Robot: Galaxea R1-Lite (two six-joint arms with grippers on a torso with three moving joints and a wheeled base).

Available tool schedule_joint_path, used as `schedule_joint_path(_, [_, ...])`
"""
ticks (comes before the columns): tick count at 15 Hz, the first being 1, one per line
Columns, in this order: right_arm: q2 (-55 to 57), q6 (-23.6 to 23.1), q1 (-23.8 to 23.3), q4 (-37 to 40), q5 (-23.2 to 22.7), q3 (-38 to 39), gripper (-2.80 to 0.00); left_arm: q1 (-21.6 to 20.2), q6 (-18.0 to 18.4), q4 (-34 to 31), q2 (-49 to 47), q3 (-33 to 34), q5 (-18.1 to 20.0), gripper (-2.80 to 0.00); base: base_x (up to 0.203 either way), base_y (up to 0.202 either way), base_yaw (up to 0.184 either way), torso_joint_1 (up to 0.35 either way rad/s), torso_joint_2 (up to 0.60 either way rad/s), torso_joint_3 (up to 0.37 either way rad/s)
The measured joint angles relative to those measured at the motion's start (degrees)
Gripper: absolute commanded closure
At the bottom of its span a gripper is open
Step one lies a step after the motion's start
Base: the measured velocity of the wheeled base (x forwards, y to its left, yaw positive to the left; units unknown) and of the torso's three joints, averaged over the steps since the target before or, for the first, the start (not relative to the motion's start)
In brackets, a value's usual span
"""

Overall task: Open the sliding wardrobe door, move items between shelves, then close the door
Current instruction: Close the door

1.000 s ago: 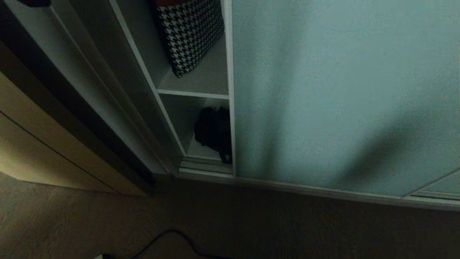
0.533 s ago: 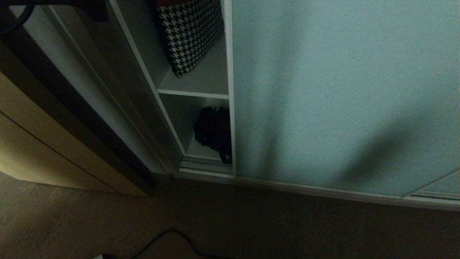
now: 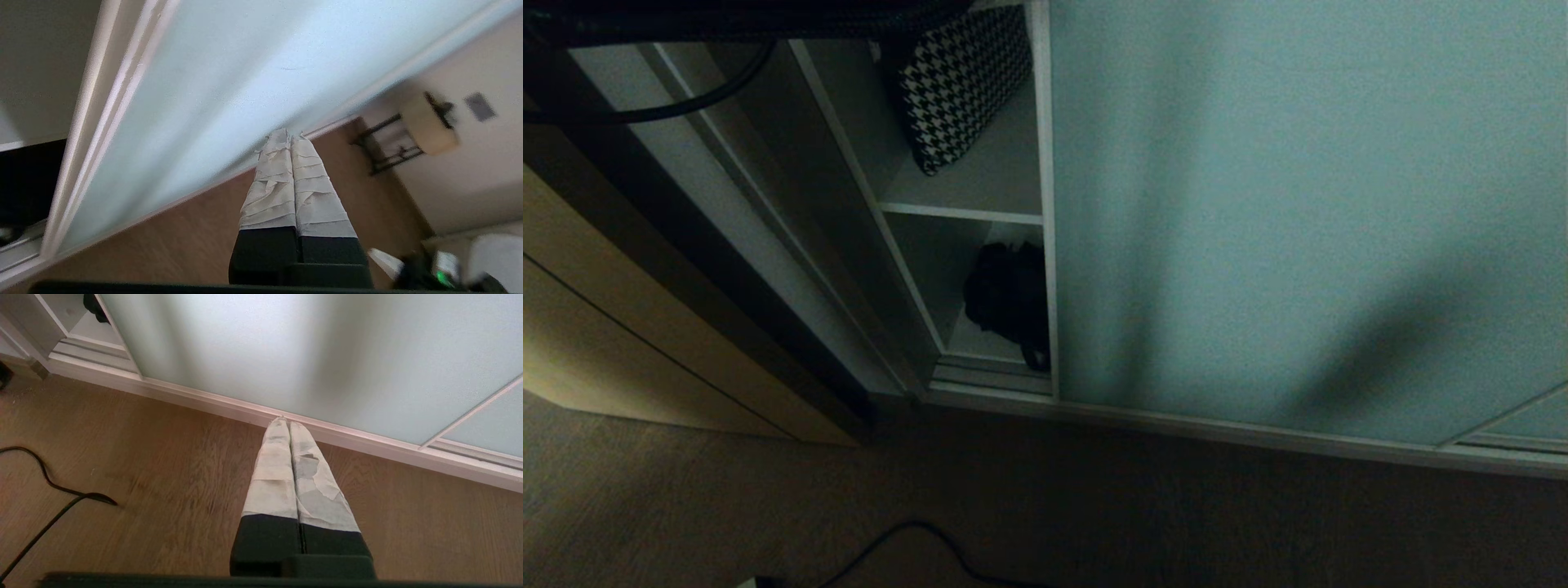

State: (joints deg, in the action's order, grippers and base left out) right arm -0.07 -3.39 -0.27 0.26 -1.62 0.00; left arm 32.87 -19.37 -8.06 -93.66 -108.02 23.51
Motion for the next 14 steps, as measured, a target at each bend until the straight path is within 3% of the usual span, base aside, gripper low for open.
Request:
schedule_joint_path(5, [0.0, 0.01, 0.0, -0.01, -0.02, 0.0, 0.0, 1.56, 0.13, 9.7, -3.58, 0.89, -9.9, 0.0, 0.0, 0.0, 0.0, 0.0, 0.0, 0.0])
schedule_joint_path(9, [0.0, 0.0, 0.02, 0.01, -0.01, 0.0, 0.0, 2.22, 0.97, 10.56, -4.55, 1.5, -13.91, 0.0, 0.0, 0.0, 0.0, 0.0, 0.0, 0.0])
schedule_joint_path(14, [0.0, 0.0, -0.02, 0.01, -0.01, 0.0, 0.0, 3.28, 5.05, 17.63, -3.59, 6.04, -23.38, 0.0, 0.0, 0.0, 0.0, 0.0, 0.0, 0.0])
